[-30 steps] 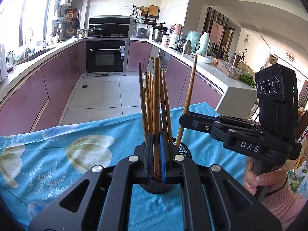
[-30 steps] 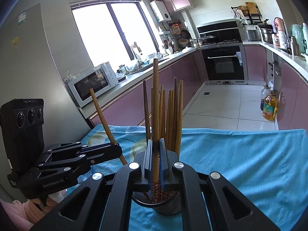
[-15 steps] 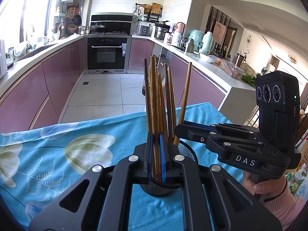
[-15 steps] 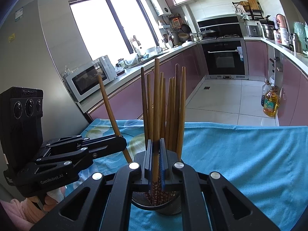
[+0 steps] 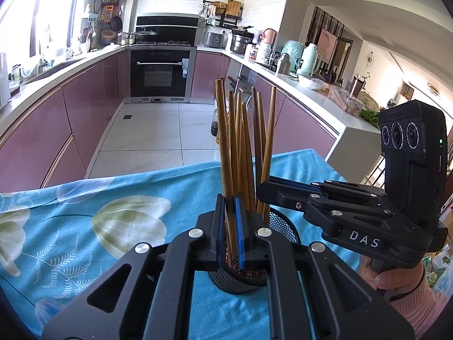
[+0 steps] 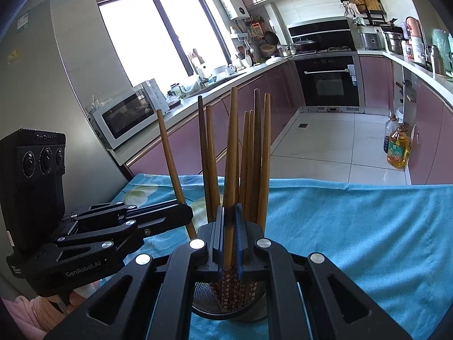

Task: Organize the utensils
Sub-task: 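Lower both held chopsticks into the black mesh cup among the others, then open both tools to release the chopsticks and withdraw from the cup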

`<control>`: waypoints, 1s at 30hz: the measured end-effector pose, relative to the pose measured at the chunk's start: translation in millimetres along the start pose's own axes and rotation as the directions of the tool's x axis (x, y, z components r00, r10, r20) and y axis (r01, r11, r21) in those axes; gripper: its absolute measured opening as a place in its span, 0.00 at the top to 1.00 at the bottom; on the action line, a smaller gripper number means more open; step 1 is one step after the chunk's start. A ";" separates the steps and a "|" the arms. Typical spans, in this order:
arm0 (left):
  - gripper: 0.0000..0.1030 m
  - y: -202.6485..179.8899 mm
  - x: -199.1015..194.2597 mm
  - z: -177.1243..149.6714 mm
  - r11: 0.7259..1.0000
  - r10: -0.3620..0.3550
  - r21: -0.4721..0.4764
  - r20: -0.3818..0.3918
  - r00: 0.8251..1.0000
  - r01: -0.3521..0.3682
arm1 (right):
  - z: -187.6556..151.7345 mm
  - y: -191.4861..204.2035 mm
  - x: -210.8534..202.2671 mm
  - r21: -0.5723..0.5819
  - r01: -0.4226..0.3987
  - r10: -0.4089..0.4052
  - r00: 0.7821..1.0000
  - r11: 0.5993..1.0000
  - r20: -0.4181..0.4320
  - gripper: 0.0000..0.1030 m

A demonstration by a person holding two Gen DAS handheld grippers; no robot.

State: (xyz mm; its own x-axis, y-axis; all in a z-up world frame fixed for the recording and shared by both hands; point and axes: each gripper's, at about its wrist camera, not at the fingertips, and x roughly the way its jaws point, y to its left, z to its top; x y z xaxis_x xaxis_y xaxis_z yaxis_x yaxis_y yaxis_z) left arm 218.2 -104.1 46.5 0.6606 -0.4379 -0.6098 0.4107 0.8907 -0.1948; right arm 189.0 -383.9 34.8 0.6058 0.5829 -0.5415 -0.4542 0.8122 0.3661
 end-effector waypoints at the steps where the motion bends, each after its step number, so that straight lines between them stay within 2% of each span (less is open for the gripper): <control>1: 0.92 0.4 0.9 -0.4 1.000 0.001 -0.001 -0.001 1.000 -0.001 | 0.2 0.2 0.9 0.002 -0.001 0.001 1.000 1.000 -0.002 0.94; 16: 0.92 9.4 14.8 -3.3 1.000 0.001 -0.026 -0.027 1.000 -0.002 | 3.2 -3.0 3.0 0.014 0.002 -0.002 1.000 1.000 -0.010 0.92; 18: 0.92 11.4 15.0 -4.8 1.000 0.000 -0.031 -0.028 1.000 -0.001 | 2.2 -1.7 1.4 0.011 0.003 -0.003 1.000 1.000 -0.008 0.90; 20: 0.92 12.1 13.7 -7.0 0.999 0.001 -0.032 -0.026 1.000 -0.002 | 0.7 -0.2 -0.5 0.005 0.010 -0.010 1.000 1.000 -0.002 0.84; 24: 0.92 13.1 11.2 -9.6 0.999 0.005 -0.038 -0.022 1.000 -0.006 | -1.5 1.2 -3.6 -0.002 0.016 -0.016 1.000 1.000 0.003 0.83; 27: 0.87 12.7 7.1 -11.8 0.999 0.014 -0.039 -0.015 1.000 -0.015 | -3.7 2.2 -7.6 -0.006 0.023 -0.023 1.000 1.000 0.011 0.77; 29: 0.80 11.8 3.8 -13.6 0.999 0.024 -0.039 -0.008 1.000 -0.024 | -5.6 3.1 -10.6 -0.008 0.030 -0.029 0.999 1.000 0.017 0.73; 30: 0.73 11.4 1.4 -14.9 0.999 0.034 -0.038 -0.001 0.999 -0.034 | -6.7 4.6 -11.5 -0.011 0.032 -0.032 0.999 0.999 0.019 0.72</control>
State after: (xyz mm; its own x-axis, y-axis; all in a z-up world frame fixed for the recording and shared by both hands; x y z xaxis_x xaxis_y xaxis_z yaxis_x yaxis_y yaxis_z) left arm 214.5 -92.7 31.9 0.6735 -0.4077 -0.6167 0.3641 0.9089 -0.2033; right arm 175.5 -387.0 37.7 0.6323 0.5573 -0.5382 -0.4420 0.8300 0.3401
